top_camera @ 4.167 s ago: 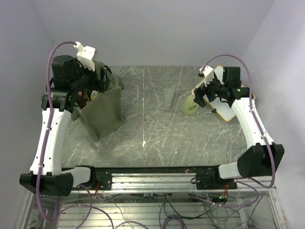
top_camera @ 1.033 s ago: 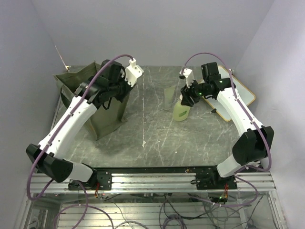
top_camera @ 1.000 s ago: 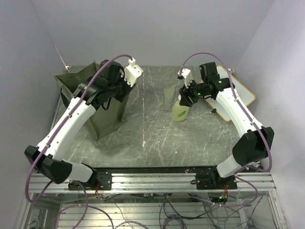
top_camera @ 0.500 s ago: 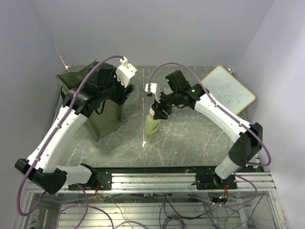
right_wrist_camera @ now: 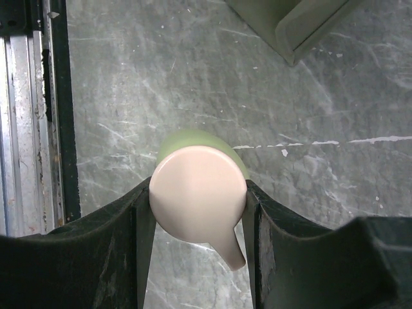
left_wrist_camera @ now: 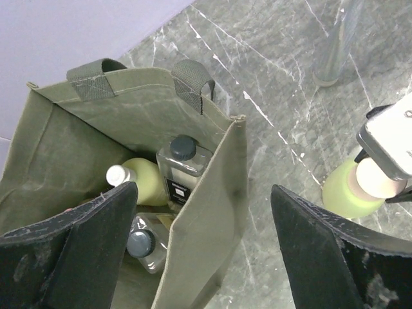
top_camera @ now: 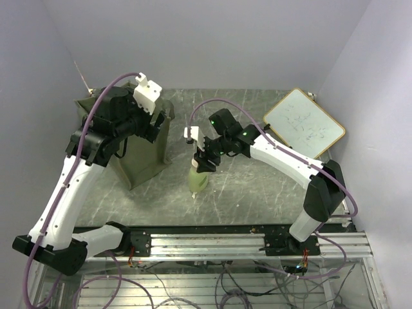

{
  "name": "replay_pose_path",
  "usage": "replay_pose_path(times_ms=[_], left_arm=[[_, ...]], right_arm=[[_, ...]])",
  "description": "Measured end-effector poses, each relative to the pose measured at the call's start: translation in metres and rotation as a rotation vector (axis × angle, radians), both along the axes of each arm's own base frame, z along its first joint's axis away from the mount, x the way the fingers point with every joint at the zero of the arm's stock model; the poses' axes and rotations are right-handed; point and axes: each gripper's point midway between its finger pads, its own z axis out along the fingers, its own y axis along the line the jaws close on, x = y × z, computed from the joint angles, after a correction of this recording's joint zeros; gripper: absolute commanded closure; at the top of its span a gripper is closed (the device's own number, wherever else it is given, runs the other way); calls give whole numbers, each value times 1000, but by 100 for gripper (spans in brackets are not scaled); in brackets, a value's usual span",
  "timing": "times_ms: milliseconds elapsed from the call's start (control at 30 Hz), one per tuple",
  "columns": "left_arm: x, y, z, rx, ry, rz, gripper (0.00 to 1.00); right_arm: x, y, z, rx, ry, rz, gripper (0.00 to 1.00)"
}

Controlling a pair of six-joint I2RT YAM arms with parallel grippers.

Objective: Place the personal care products into the canvas bag
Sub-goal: Move the care product at the center of the board.

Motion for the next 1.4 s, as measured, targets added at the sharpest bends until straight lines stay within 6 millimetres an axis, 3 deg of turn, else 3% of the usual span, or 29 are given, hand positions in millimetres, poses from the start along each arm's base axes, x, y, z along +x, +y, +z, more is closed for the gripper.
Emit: replay_pose_path(times_ms=[33, 167, 400, 733, 867, 967, 1133, 1267, 1400], left_arm=[[2, 0, -2, -3, 7, 5, 1], [8, -3, -11, -7, 34, 1, 0], [3, -14, -32, -22, 82, -62, 2], [-12, -33, -25, -67, 63, -184, 4], [-18, -56, -18, -42, 40, -279, 5], [-26, -78, -26, -26, 58, -363, 5], [-39, -109, -69, 32, 148, -477, 2], [-55, -130, -115, 102, 237, -570, 0], [-68, -139, -154, 162, 315, -626, 0]], right_arm=[[0, 1, 0, 1, -1, 0, 72], [1, 1, 0, 2, -3, -8, 34], [6, 9, 11, 48, -29, -19, 5], [6, -1, 42, 124, -65, -23, 3], [28, -33, 65, 187, -76, -97, 3], [52, -76, 81, 241, -94, -213, 2], [66, -140, 97, 306, -156, -385, 0], [63, -166, 96, 333, -185, -448, 0], [69, -189, 78, 336, -158, -515, 0]])
